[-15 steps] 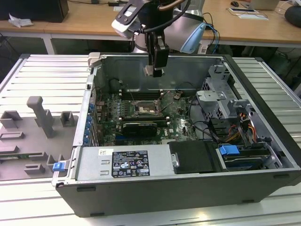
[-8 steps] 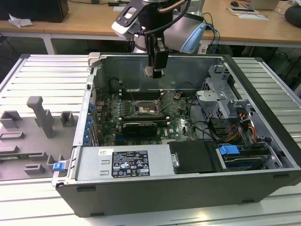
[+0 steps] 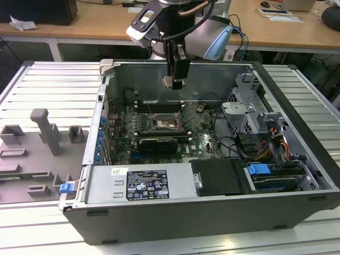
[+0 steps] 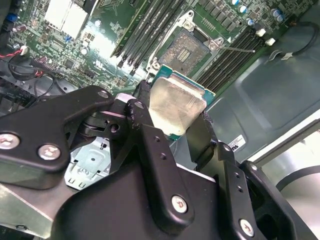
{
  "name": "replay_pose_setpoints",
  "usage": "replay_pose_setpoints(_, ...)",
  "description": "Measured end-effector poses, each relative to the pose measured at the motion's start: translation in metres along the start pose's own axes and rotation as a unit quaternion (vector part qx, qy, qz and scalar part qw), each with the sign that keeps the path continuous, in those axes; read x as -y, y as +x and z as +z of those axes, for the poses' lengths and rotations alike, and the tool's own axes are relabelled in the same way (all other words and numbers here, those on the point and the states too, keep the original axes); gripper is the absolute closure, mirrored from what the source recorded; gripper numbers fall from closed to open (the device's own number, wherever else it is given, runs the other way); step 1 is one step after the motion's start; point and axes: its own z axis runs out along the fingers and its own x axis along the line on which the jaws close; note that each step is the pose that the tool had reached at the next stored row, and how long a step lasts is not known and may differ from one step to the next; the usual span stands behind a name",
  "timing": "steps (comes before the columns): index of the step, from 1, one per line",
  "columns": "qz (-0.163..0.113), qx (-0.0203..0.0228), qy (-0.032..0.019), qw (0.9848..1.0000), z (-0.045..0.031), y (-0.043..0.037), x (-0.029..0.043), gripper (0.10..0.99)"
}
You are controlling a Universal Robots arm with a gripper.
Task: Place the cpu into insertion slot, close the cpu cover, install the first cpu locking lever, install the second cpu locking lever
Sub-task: 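Place the cpu into insertion slot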
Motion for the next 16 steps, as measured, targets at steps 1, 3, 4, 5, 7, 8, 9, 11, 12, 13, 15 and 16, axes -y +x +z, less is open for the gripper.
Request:
replay_pose_setpoints(1,0.000,-0.0001,0.0010,1.0000,0.0013,-0.0001,0.0000,0.553)
replay_pose_setpoints(3,0.000,-0.0006,0.0055,1.0000,0.0049,-0.0001,0.0004,0.553)
replay_pose_setpoints(4,0.000,-0.0008,0.0070,1.0000,0.0063,-0.0001,0.0005,0.553)
replay_pose_setpoints(5,0.000,-0.0008,0.0074,1.0000,0.0073,-0.0001,0.0007,0.553)
replay_pose_setpoints(7,0.001,-0.0009,0.0080,1.0000,0.0087,-0.0001,0.0008,0.553)
replay_pose_setpoints(8,0.001,-0.0010,0.0090,1.0000,0.0103,-0.0002,0.0010,0.553)
replay_pose_setpoints(9,0.001,-0.0010,0.0094,1.0000,0.0108,-0.0002,0.0010,0.553)
replay_pose_setpoints(11,0.001,-0.0013,0.0095,1.0000,0.0120,-0.0002,0.0012,0.553)
replay_pose_setpoints(12,0.001,-0.0013,0.0095,1.0000,0.0127,-0.0002,0.0013,0.553)
replay_pose_setpoints(13,0.001,-0.0013,0.0096,1.0000,0.0133,-0.0003,0.0013,0.553)
replay_pose_setpoints(15,0.001,-0.0013,0.0096,1.0000,0.0144,-0.0003,0.0015,0.553)
replay_pose_setpoints(16,0.001,-0.0013,0.0096,1.0000,0.0154,-0.0003,0.0017,0.553)
